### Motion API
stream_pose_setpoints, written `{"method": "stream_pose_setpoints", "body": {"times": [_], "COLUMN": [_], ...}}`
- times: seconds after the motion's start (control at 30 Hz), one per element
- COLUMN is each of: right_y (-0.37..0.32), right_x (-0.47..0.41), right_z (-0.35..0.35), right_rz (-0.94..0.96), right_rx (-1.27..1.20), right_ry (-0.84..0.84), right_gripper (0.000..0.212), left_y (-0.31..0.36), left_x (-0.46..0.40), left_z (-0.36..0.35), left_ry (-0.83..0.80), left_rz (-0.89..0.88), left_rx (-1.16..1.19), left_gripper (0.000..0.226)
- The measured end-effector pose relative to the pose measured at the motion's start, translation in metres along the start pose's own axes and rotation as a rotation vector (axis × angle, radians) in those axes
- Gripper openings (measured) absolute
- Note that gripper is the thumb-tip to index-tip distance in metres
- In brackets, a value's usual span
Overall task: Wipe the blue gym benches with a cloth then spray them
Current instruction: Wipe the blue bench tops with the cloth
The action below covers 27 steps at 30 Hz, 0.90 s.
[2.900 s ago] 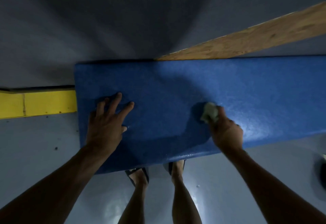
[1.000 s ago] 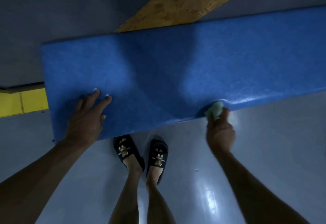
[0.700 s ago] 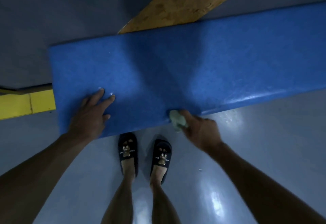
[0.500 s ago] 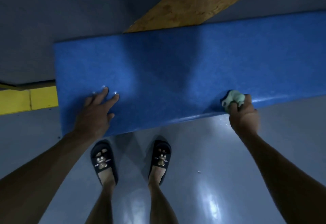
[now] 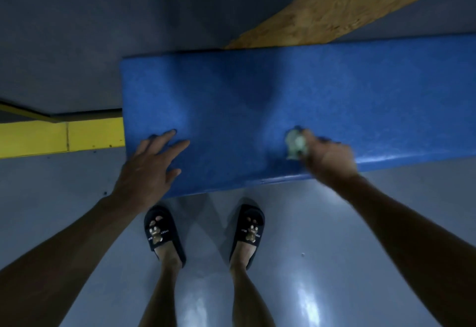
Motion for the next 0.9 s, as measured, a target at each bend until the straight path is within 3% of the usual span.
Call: {"method": "stream_pose_setpoints", "body": {"times": [0.1, 0.2, 0.3, 0.4, 0.5, 0.57, 0.73, 0.8, 0.9], "right_y": [0.04, -0.018, -0.116, -0.192, -0.175, -0.13, -0.039, -0.061, -0.127], "right_x": [0.014, 0.036, 0.051, 0.061, 0.055, 0.058, 0.093, 0.093, 0.084], "right_z": [-0.002, -0.016, -0.03, -0.028, -0.023, -0.02, -0.027, -0.038, -0.048], "right_rz": [-0.462, -0.581, -0.382, 0.032, 0.197, 0.071, -0.662, -0.821, -0.849], "right_rx": [-0.164, -0.293, -0.386, -0.384, -0.287, -0.222, -0.385, -0.473, -0.535], "right_ry": [-0.045, 0.032, 0.029, -0.094, -0.029, 0.022, 0.079, 0.112, 0.136], "right_gripper": [0.039, 0.036, 0.046, 0.046, 0.046, 0.049, 0.043, 0.044, 0.045], "left_y": [-0.032, -0.054, -0.059, -0.056, -0.055, -0.059, -0.063, -0.065, -0.067], "left_x": [0.016, 0.028, 0.031, 0.028, 0.027, 0.026, 0.024, 0.022, 0.021], "left_z": [0.005, 0.002, -0.003, -0.001, 0.002, 0.002, 0.002, 0.001, 0.0], "left_ry": [0.004, -0.018, -0.026, 0.007, 0.021, 0.016, 0.018, 0.005, -0.011], "left_rz": [0.034, 0.058, 0.032, 0.049, 0.057, 0.048, 0.011, 0.014, 0.004], "left_rx": [-0.046, -0.044, -0.042, -0.032, -0.004, 0.006, 0.006, 0.008, 0.02], "left_gripper": [0.069, 0.07, 0.071, 0.07, 0.066, 0.065, 0.063, 0.064, 0.064]}}
Point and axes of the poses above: each hand's wrist, its own x-axis away from the middle knuckle, its own z-axis out of the back of the hand, y = z × x, the point moved 4 cm from there along -x, towards the middle knuckle, and after that the axes turned 3 degrees about -y, right-handed, at the moved point
